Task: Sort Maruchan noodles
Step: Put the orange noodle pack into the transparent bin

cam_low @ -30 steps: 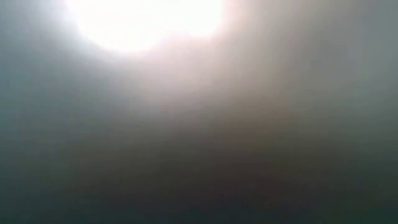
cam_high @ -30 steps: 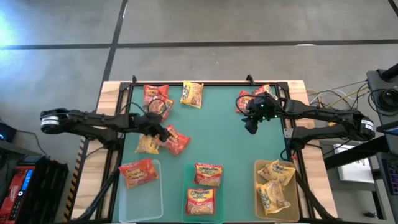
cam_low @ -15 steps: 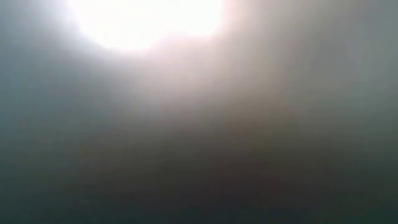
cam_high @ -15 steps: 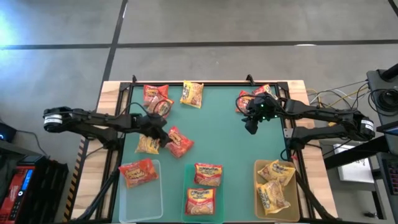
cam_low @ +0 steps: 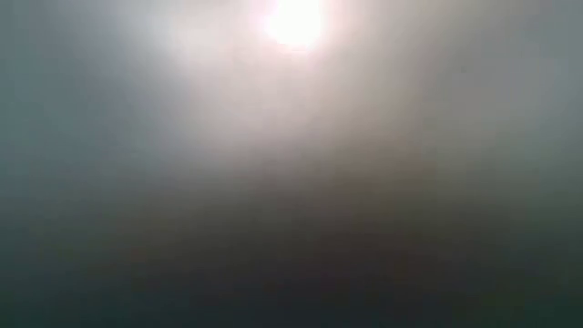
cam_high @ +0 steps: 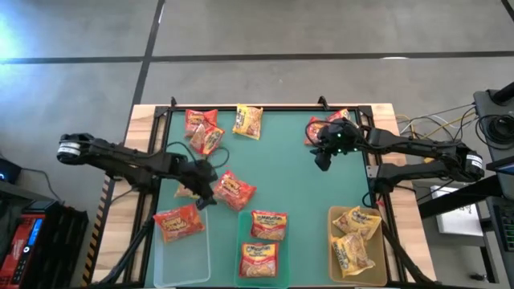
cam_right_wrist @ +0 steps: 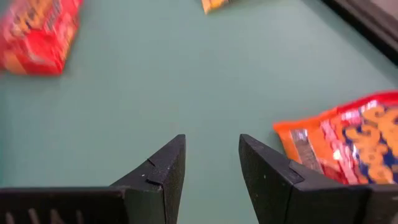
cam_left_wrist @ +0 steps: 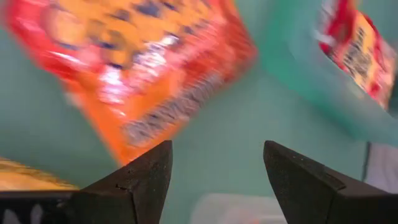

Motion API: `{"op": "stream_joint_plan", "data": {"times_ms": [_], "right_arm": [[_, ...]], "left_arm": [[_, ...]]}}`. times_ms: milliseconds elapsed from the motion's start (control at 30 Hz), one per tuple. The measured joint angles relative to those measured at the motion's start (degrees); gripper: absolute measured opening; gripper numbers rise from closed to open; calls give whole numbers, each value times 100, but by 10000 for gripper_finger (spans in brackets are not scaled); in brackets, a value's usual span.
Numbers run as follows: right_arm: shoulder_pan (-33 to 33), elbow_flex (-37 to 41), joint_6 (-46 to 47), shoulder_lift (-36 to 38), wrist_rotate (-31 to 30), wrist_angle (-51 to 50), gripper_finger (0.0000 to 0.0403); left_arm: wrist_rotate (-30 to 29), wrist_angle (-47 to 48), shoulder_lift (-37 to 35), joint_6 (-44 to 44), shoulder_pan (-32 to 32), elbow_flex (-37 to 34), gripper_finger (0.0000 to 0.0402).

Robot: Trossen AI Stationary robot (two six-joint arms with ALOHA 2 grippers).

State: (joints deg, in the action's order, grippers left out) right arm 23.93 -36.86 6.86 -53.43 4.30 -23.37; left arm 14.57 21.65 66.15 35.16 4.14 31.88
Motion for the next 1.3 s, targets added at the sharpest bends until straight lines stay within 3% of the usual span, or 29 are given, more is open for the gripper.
{"op": "stream_joint_plan", "data": {"times_ms": [200,333,533,667,933,1300], "right_arm": [[-1,0,386,-1,13,608,139],[-1,0,424,-2,13,947,139],[-1,0,1243,-2,16,1257,139],[-1,0,1309,-2,13,1355,139],[-3,0,1327,-2,53,1343,139],[-3,-11,1766,-15,59,1542,139]], "left_arm": [[-50,-730,440,560,493,30,235],[-380,-827,960,796,483,104,235],[-610,-853,1786,744,378,381,235],[-962,-880,2239,271,217,738,235],[-1034,-853,2963,-1151,-269,1631,226],[-928,-1673,3517,-1534,-866,1801,209]]}}
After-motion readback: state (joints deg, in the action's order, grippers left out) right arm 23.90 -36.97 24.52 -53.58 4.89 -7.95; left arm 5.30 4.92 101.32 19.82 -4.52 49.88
